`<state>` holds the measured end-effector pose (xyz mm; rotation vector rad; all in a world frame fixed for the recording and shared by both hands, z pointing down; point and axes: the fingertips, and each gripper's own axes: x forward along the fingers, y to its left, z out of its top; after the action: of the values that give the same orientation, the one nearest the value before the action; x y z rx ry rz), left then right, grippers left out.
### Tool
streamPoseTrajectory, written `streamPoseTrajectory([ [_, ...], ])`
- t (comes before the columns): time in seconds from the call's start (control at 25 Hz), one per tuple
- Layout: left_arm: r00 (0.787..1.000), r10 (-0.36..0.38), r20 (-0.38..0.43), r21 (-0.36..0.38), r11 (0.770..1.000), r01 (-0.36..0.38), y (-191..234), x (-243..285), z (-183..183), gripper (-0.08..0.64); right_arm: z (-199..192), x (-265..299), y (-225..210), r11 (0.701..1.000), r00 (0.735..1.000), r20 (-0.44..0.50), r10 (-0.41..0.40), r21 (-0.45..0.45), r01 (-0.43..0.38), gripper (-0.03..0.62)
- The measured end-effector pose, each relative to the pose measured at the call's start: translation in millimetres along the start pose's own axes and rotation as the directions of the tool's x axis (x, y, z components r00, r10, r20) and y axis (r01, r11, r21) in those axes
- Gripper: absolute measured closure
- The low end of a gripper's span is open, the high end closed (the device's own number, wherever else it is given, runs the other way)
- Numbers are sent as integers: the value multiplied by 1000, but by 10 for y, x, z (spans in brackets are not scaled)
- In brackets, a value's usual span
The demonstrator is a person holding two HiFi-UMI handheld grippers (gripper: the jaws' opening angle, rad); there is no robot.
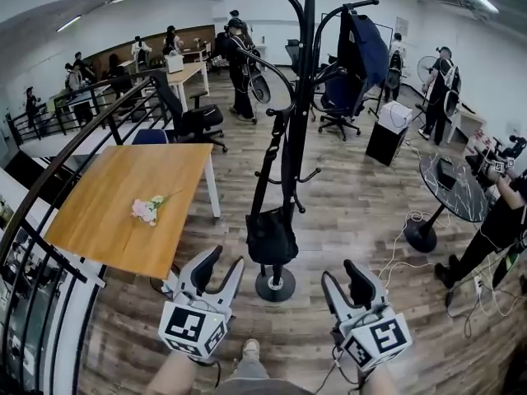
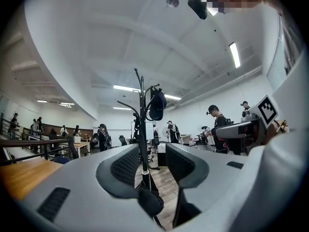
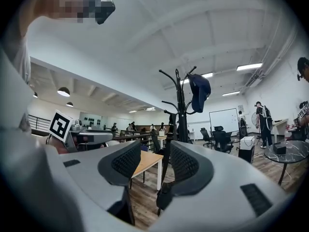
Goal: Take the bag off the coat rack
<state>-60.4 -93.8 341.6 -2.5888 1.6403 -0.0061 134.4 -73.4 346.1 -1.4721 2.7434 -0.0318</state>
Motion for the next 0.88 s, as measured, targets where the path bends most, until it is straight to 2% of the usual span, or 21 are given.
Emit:
streamPoseTrajectory([
  [0.24,999,-50,-5,9,999,50,503,654,2,380,9,748,-209,1000,999,-19,-29,9,30,402],
  [0.48,992,-124,-15,40,991,124,882,1279,-68,380,-18,1437,-396,996,996,9,-85,33,84,402],
  [0.88,978,-208,-28,28,978,209,1203,2113,-285,373,-125,2362,-746,995,995,-11,-102,23,102,396],
])
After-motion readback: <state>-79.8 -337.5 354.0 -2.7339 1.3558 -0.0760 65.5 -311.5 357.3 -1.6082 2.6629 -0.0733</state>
